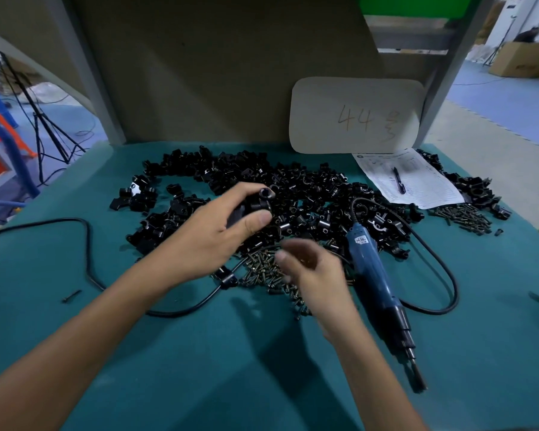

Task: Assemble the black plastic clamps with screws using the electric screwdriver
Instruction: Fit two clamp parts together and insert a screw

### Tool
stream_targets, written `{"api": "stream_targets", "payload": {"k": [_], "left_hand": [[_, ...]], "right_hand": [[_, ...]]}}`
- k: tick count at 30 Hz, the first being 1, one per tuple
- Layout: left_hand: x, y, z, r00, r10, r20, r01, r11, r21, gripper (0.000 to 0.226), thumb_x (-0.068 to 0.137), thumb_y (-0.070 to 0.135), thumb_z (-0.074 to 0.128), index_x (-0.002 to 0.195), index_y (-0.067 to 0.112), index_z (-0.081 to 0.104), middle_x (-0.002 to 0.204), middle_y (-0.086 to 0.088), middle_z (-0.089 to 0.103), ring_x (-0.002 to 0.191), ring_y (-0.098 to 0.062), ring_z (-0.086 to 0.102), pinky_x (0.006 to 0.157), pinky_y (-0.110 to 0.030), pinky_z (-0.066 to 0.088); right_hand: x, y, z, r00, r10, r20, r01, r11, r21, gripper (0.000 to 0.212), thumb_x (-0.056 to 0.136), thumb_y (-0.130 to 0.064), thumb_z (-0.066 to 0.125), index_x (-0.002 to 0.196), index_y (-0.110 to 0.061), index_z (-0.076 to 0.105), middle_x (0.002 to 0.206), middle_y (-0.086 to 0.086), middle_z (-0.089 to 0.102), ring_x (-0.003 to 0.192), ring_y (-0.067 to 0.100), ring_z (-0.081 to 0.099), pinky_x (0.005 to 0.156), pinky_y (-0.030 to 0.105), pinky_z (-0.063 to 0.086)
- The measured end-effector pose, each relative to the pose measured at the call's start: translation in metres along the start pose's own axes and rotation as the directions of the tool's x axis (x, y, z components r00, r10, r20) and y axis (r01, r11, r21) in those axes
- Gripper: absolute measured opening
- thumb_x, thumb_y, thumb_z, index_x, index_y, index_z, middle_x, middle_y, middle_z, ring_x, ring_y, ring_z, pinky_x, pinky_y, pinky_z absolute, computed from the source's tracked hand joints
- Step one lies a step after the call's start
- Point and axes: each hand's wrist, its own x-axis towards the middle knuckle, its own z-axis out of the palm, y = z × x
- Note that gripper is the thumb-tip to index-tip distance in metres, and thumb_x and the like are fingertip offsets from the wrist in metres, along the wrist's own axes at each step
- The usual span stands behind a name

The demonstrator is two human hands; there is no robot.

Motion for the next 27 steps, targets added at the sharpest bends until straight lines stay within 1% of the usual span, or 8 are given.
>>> {"api": "stream_targets", "payload": {"k": [2,5,8,11,19,22,25,27], "left_hand": [[0.001,-0.005,-0.007,0.999,-0.012,-0.041,0.012,1.0,0.008,0.038,0.095,0.059,0.049,0.129,0.044,0.051,0.092,0.029,0.062,0.072,0.009,0.058,0.061,-0.007,0.042],[0.002,-0.012,-0.009,0.997,-0.047,-0.054,0.048,0.999,0.024,0.038,0.095,0.059,0.049,0.131,0.046,0.051,0.105,0.029,0.064,0.092,0.01,0.06,0.077,-0.014,0.045],[0.0,-0.018,-0.008,0.996,-0.075,-0.047,0.077,0.997,0.031,0.042,0.094,0.064,0.048,0.133,0.048,0.049,0.124,0.023,0.062,0.117,0.002,0.057,0.101,-0.034,0.047],[-0.002,-0.02,-0.007,0.996,-0.081,-0.042,0.082,0.996,0.029,0.047,0.093,0.069,0.047,0.134,0.047,0.048,0.128,0.021,0.061,0.122,0.0,0.055,0.106,-0.039,0.045],[-0.002,-0.023,0.003,0.995,-0.092,-0.029,0.093,0.995,0.032,0.051,0.089,0.076,0.043,0.134,0.051,0.046,0.124,0.019,0.063,0.117,-0.002,0.057,0.103,-0.043,0.047],[-0.001,-0.02,0.006,0.995,-0.091,-0.026,0.092,0.995,0.028,0.052,0.088,0.078,0.042,0.134,0.053,0.044,0.124,0.019,0.063,0.117,-0.001,0.057,0.102,-0.044,0.048],[-0.002,-0.017,0.01,0.997,-0.08,-0.022,0.08,0.997,0.014,0.053,0.089,0.076,0.043,0.136,0.051,0.044,0.129,0.02,0.061,0.122,-0.001,0.055,0.106,-0.045,0.046],[-0.003,-0.016,0.012,0.997,-0.074,-0.01,0.074,0.997,0.015,0.051,0.09,0.075,0.043,0.136,0.051,0.044,0.127,0.02,0.062,0.117,-0.003,0.059,0.1,-0.043,0.051]], "right_hand": [[0.009,0.023,0.009,0.988,-0.094,0.121,0.138,0.888,-0.439,0.019,0.097,-0.029,0.07,0.116,-0.031,0.072,0.108,-0.008,0.07,0.092,0.009,0.063,0.081,0.025,0.049],[0.022,0.05,0.03,0.935,-0.064,0.348,0.327,0.529,-0.783,0.041,0.103,-0.037,0.059,0.142,-0.027,0.057,0.137,0.002,0.05,0.124,0.024,0.046,0.106,0.034,0.04],[0.029,0.057,0.042,0.903,-0.165,0.397,0.429,0.279,-0.859,0.038,0.106,-0.041,0.049,0.14,-0.026,0.057,0.135,0.009,0.049,0.117,0.03,0.047,0.105,0.041,0.041],[0.028,0.058,0.042,0.857,-0.28,0.432,0.498,0.24,-0.833,0.026,0.107,-0.036,0.051,0.122,-0.019,0.065,0.116,0.008,0.057,0.1,0.028,0.055,0.094,0.042,0.049],[0.031,0.051,0.033,0.896,-0.233,0.378,0.441,0.377,-0.814,0.022,0.105,-0.029,0.053,0.118,-0.012,0.059,0.117,0.007,0.044,0.106,0.025,0.042,0.098,0.036,0.042],[0.028,0.037,0.023,0.918,-0.292,0.269,0.388,0.523,-0.758,0.016,0.101,-0.026,0.057,0.108,-0.013,0.063,0.105,0.002,0.048,0.093,0.02,0.047,0.085,0.035,0.048],[0.026,0.017,0.007,0.974,-0.217,0.06,0.221,0.876,-0.428,0.008,0.095,-0.019,0.063,0.093,-0.026,0.067,0.083,0.001,0.064,0.073,0.013,0.058,0.067,0.037,0.053],[0.024,-0.001,-0.001,0.987,-0.158,-0.006,0.157,0.984,-0.088,0.019,0.096,-0.012,0.064,0.09,-0.029,0.071,0.085,0.0,0.072,0.076,0.012,0.066,0.069,0.03,0.057]]}}
